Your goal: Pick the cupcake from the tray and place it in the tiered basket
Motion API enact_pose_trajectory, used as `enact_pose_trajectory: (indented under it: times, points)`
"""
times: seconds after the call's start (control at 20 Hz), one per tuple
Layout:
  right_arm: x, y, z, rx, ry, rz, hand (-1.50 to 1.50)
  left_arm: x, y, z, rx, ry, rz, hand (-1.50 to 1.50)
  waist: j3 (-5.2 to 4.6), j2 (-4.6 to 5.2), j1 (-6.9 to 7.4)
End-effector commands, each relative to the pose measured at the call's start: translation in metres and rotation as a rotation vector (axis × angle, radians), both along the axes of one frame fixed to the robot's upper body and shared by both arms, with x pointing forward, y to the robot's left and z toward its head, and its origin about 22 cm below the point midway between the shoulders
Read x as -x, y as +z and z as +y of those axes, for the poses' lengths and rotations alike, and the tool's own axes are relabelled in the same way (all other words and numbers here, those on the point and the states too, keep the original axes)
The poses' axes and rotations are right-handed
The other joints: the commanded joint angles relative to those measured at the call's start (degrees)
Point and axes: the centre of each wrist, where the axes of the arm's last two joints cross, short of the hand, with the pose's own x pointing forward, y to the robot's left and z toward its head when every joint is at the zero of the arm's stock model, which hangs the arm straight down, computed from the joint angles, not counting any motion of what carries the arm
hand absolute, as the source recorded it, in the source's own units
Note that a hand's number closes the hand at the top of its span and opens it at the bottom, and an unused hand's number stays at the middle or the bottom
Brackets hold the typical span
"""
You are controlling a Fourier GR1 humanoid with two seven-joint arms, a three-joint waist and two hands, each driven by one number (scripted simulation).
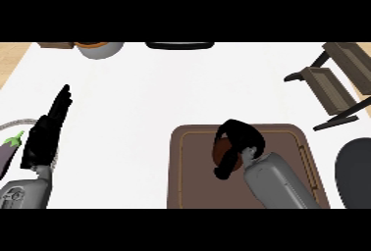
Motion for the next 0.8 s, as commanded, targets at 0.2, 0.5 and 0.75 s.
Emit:
enact_pose_trajectory:
  times: [0.2, 0.5, 0.75]
  points:
    - [0.030, 0.047, -0.002, -0.110, 0.053, -0.125, 1.50, -0.002, 0.001, 0.000, 0.001, 0.007, 0.006, 0.00, 0.17, 0.01, -0.54]
    - [0.074, 0.148, -0.016, -0.128, 0.278, -0.423, 1.50, 0.009, -0.010, 0.000, 0.004, 0.044, 0.034, 0.00, 0.11, -0.59, -1.76]
    - [0.095, 0.201, -0.041, -0.369, 0.077, -0.670, 1.50, 0.007, 0.002, -0.001, -0.011, 0.024, 0.011, 0.00, 0.15, -0.43, -1.20]
